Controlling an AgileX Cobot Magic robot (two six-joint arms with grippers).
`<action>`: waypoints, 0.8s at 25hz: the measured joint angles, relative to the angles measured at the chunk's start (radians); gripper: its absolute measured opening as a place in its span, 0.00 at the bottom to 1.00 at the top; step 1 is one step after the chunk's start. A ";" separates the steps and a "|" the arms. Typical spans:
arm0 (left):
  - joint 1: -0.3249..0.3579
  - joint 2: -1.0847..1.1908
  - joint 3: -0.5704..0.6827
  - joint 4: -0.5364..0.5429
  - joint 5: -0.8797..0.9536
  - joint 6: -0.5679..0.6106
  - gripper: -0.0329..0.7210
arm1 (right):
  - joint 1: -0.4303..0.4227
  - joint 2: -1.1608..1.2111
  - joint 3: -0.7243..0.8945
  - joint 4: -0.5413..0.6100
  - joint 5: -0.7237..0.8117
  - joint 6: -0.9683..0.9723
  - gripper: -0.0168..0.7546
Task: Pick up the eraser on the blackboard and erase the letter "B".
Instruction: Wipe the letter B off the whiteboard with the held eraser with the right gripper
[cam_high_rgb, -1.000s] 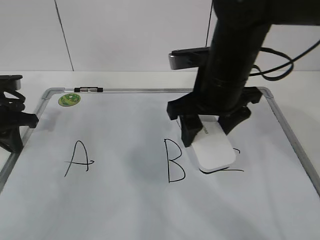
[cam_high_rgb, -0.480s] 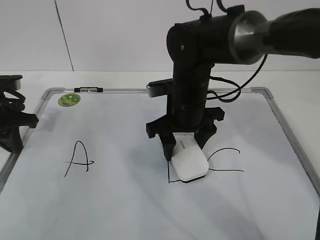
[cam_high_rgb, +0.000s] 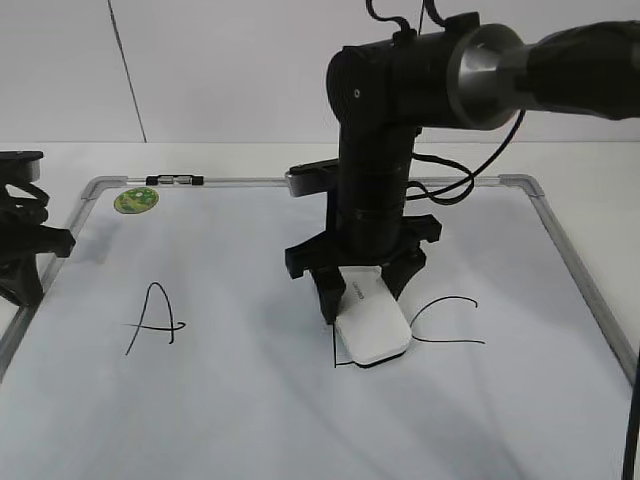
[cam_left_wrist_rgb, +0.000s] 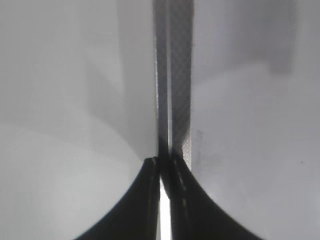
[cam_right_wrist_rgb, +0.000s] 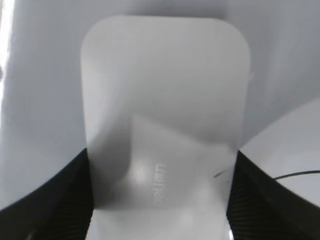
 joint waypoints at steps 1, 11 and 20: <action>0.000 0.000 0.000 0.000 0.000 0.000 0.06 | 0.004 0.002 -0.002 0.005 0.000 -0.002 0.71; 0.004 0.000 0.000 0.016 0.013 0.000 0.06 | 0.075 0.024 -0.026 0.048 0.006 -0.026 0.71; 0.004 0.000 0.000 0.021 0.019 0.000 0.06 | 0.048 0.038 -0.034 0.086 0.019 -0.035 0.71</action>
